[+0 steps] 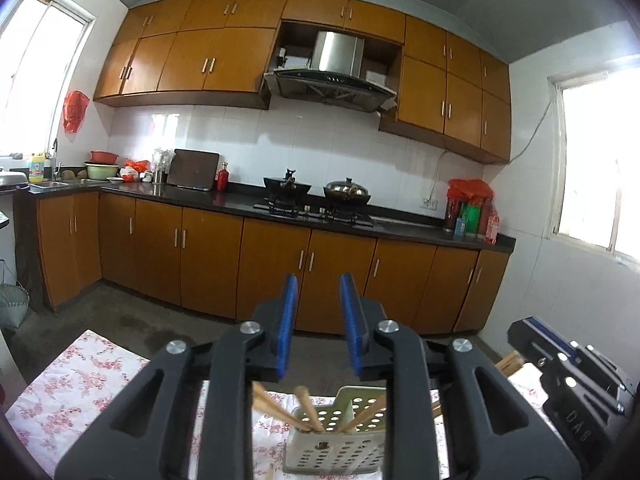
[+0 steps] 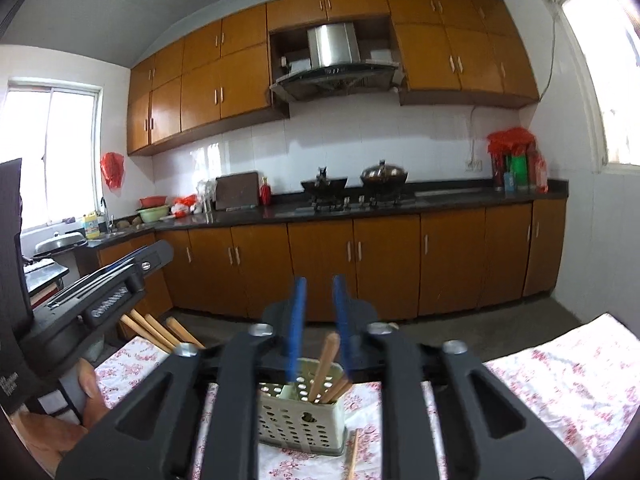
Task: Organize utensils
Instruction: 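Open both grippers and move them back toward the loose chopsticks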
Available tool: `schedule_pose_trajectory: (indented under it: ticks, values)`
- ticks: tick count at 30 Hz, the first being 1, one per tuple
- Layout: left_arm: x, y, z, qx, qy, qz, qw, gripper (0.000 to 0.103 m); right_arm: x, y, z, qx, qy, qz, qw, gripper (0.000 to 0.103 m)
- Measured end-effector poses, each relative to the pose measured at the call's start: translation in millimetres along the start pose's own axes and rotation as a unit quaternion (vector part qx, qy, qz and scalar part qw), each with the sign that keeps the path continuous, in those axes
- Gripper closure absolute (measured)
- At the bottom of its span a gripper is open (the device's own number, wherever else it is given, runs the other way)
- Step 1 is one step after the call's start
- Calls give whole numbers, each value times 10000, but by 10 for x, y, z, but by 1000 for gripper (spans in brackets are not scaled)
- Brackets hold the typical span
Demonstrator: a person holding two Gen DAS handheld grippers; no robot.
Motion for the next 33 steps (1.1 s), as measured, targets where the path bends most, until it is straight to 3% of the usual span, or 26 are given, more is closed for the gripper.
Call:
schedule_pose_trajectory:
  ticks: [1,4,7,10,13,15,17,21,25,30,33]
  values:
    - [89,-21,-29,3,-3,19,10000,71,87,-31,22,-3,44,85,10000,67]
    - [390,20,-172,-62,-79,-86,9999,61,325,-14,121,-12,205,136,9997,64]
    - [607,305,-363,-237,-228,-472,9983,56,400,254,271,-37,404,-262,9988,63]
    - [672,801,-540,-477,-407,-1094,9920,56,261,831,361,-141,354,-1237,9916,63]
    - [648,1396,-690,-374,-359,-1922,9800,56,77,1559,338,-248,141,-2432,9696,67]
    - [631,1680,-736,-312,-340,-2320,9716,57,8,1957,288,-310,10,-3010,9531,72]
    - [616,1950,-720,-336,-296,-2677,9625,57,-15,2180,254,-305,0,-3270,9445,72]
    - [600,2271,-612,-518,-206,-3051,9507,57,-46,2389,190,-214,59,-3522,9357,72]
    - [535,2490,-500,-742,-268,-3327,9397,58,-74,2437,173,-68,143,-3554,9346,79]
    - [452,2702,-466,-891,-434,-3661,9253,71,-79,2441,210,-13,200,-3521,9357,86]
    - [424,2697,-523,-844,-516,-3656,9255,85,-33,2449,261,-14,247,-3519,9357,95]
Point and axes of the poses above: each gripper's, at about its wrist camera, not at the fingertips, and x roughly against the way its jaws point, z to its right, y to its underside, the point moved 6 cm from there along -x, roughly the way its jaws point
